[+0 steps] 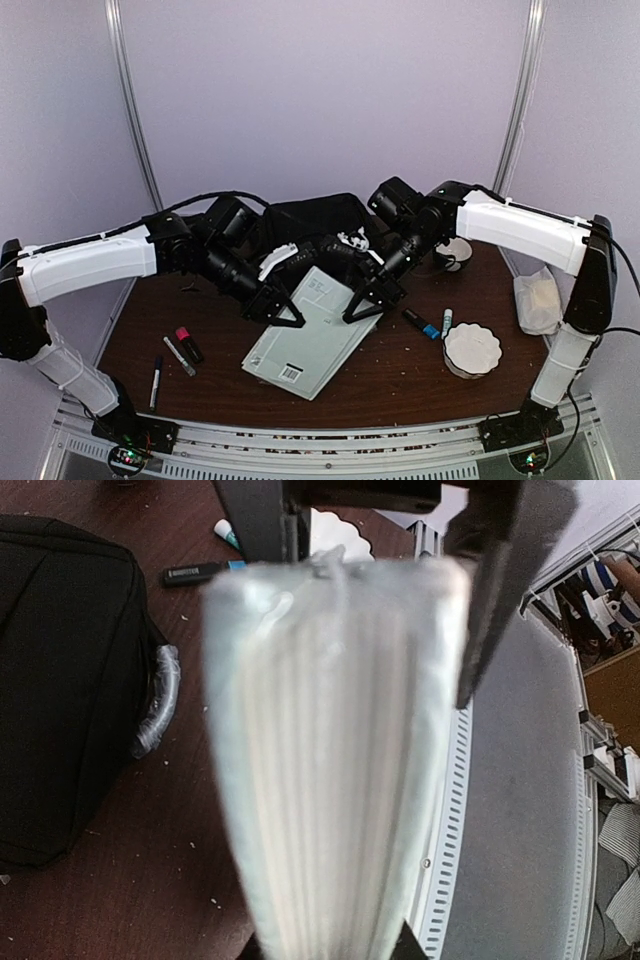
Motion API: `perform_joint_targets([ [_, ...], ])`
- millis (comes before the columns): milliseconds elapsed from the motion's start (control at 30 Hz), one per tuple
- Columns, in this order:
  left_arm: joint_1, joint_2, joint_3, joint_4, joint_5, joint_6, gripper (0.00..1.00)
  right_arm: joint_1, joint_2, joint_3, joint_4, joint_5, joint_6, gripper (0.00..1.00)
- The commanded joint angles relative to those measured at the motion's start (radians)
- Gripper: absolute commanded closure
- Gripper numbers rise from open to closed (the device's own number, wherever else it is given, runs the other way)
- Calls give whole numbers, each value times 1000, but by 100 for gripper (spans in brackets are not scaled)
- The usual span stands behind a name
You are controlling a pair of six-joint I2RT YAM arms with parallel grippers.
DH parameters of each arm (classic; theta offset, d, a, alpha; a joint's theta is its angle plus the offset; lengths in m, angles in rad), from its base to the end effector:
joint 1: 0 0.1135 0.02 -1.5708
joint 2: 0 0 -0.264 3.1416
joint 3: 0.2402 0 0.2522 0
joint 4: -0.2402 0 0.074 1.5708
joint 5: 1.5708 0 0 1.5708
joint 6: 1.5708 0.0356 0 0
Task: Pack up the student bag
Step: Pass from the left arm to the right
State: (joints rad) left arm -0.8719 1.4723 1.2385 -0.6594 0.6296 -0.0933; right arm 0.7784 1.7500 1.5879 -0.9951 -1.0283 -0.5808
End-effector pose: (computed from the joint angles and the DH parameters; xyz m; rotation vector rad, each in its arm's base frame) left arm 0.1838 -0.2513 0.2978 1.2553 2.2786 -1.1682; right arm 0.2318 0.2714 0.3084 -1.7839 1.7411 1.4425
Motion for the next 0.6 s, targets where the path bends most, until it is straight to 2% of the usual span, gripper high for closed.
perform_joint_targets([
  [0,-1,-70,28,101,25,12,100,8,18,-13,32,-50,59,57],
  [67,-1,-73,21,107,20,12,100,6,20,-9,40,-49,77,70],
  [133,-1,-76,12,113,7,13,100,3,16,-4,52,-54,95,87],
  [167,-1,-78,8,113,-13,12,96,0,13,-1,57,-55,102,95],
  [200,-1,-80,2,115,-34,10,80,-5,11,9,52,-58,102,100],
  [267,0,-93,-26,135,-49,7,64,-22,6,35,26,-66,97,100],
  [333,0,-102,-65,163,-57,3,56,-46,3,68,-2,-85,93,100],
  [567,0,-83,-136,177,-33,6,54,-101,2,160,-117,-83,28,100],
])
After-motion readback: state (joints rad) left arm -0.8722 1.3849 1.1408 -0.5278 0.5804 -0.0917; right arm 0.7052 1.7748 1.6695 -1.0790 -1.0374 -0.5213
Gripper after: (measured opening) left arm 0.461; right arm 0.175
